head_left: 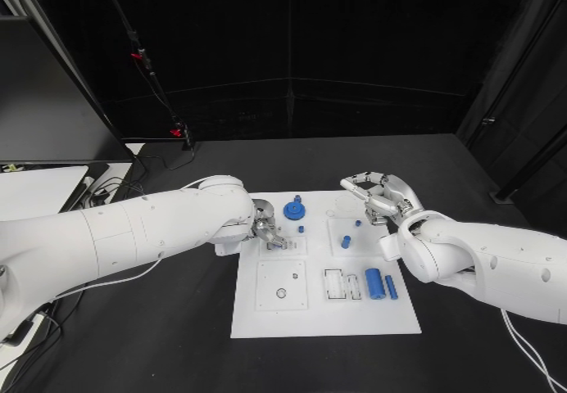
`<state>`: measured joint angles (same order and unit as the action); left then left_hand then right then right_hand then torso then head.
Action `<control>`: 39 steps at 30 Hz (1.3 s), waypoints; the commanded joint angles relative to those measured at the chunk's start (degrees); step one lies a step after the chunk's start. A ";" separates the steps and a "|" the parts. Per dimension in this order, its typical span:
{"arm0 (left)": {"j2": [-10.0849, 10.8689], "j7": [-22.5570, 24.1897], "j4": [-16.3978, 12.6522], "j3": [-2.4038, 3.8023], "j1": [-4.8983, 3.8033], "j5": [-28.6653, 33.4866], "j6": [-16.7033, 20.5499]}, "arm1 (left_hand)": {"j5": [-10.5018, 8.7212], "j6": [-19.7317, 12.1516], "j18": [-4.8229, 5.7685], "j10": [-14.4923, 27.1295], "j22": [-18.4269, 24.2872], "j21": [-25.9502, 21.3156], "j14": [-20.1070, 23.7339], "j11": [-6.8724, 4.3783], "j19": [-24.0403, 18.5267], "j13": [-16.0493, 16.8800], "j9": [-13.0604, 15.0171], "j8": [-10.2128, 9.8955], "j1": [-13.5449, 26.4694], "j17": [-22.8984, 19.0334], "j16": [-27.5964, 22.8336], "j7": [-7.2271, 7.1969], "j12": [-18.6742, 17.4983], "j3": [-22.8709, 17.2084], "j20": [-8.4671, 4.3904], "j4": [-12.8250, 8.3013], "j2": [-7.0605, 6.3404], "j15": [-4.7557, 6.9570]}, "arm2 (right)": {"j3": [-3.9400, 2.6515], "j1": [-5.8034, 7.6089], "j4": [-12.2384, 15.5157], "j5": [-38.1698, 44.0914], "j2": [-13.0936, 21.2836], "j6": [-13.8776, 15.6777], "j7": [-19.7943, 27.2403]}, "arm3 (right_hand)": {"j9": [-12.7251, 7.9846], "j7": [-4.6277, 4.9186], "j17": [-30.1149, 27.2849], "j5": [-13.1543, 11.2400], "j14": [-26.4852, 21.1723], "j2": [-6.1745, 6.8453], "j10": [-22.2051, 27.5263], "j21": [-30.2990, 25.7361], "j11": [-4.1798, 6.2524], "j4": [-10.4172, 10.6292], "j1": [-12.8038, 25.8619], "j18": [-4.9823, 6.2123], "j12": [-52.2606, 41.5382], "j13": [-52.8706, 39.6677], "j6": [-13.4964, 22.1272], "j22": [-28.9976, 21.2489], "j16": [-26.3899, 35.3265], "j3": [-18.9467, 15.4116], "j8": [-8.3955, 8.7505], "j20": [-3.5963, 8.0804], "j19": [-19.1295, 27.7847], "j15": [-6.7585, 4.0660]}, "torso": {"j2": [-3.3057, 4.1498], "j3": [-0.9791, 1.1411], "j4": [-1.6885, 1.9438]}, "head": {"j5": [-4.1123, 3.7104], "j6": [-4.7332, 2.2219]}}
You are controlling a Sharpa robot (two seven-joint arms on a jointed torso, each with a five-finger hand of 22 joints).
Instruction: Assemble the parts on the task board
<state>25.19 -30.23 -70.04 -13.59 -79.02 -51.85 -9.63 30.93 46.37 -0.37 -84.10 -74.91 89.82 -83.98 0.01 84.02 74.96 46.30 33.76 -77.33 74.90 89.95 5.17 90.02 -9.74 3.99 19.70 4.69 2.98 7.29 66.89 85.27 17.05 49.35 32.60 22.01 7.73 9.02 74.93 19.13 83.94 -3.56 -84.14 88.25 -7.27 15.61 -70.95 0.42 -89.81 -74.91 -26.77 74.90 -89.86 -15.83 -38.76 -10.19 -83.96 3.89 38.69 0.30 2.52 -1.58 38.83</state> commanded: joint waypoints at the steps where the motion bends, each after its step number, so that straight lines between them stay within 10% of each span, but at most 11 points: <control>1: -0.09 0.48 0.14 0.04 -0.03 -0.36 0.11 | 0.18 1.83 0.37 -5.90 -15.09 0.18 -6.02 -0.01 5.98 15.04 -0.06 0.37 -0.10 15.10 0.05 -1.86 -0.02 -3.38 -0.12 -2.87 0.51 0.01 | -0.03 0.09 0.06 -0.08 -0.07 0.20 0.49 | -0.05 2.91 15.07 0.25 6.06 -0.12 -5.86 -0.36 -0.34 0.34 -0.15 0.37 -0.19 -15.09 -0.40 13.97 -0.14 -0.02 -0.07 -0.30 -3.74 0.32 | 0.00 0.00 0.00 | 0.01 0.04; 39: -0.85 0.33 0.95 0.04 0.29 -0.35 -1.92 | 0.02 1.77 0.37 -5.90 -15.09 0.18 -6.02 0.08 5.98 15.04 -0.13 0.17 0.17 15.10 0.05 -1.74 -0.02 -3.54 -0.13 -2.78 0.60 0.00 | -0.03 0.09 -0.04 -0.08 -0.17 0.28 0.42 | -0.09 2.91 15.07 0.23 6.06 -0.12 -5.86 -0.33 -0.35 0.37 -0.13 0.36 -0.19 -15.09 -0.41 13.99 -0.14 -0.03 -0.06 -0.31 -3.77 0.33 | 0.02 0.00 -0.02 | -0.19 0.62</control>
<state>24.43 -29.98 -69.16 -13.53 -78.77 -51.99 -10.62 30.79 46.37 -0.37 -84.02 -74.91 89.82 -83.99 0.09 84.02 74.98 46.24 33.81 -77.30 74.90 89.95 5.17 90.03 -9.97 3.99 19.77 4.72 2.98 7.29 66.89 85.14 17.05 49.19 32.65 22.01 7.69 9.02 74.91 19.13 83.94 -3.56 -84.14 88.25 -7.27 15.61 -70.95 0.41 -89.81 -74.92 -26.76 74.91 -89.86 -15.83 -38.76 -10.19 -83.96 3.89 38.72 0.29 2.48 -1.74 39.42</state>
